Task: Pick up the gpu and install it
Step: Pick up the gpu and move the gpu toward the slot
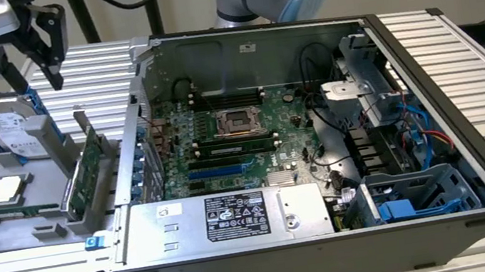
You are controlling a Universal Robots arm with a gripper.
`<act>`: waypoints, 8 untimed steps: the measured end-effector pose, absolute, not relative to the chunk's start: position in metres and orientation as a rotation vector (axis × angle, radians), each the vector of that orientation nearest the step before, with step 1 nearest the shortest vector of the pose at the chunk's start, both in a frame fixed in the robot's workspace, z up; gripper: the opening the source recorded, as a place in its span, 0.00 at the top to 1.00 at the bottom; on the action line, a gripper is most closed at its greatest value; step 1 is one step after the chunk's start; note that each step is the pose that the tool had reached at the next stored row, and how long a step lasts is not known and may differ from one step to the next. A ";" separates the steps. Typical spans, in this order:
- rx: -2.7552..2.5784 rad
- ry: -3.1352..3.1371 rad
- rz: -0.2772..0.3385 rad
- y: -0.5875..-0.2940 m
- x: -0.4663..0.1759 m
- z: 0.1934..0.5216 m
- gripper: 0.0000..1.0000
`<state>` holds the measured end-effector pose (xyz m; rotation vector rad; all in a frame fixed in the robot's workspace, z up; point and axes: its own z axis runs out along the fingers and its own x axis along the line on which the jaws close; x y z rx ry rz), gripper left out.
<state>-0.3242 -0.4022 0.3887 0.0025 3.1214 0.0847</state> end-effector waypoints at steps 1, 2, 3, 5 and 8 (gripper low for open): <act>0.002 3.121 0.085 -0.402 -0.324 0.389 0.00; 0.002 3.121 0.085 -0.403 -0.324 0.388 0.00; 0.002 3.121 0.085 -0.403 -0.324 0.388 0.00; 0.002 3.122 0.084 -0.403 -0.324 0.388 0.00; 0.002 3.122 0.085 -0.404 -0.324 0.387 0.00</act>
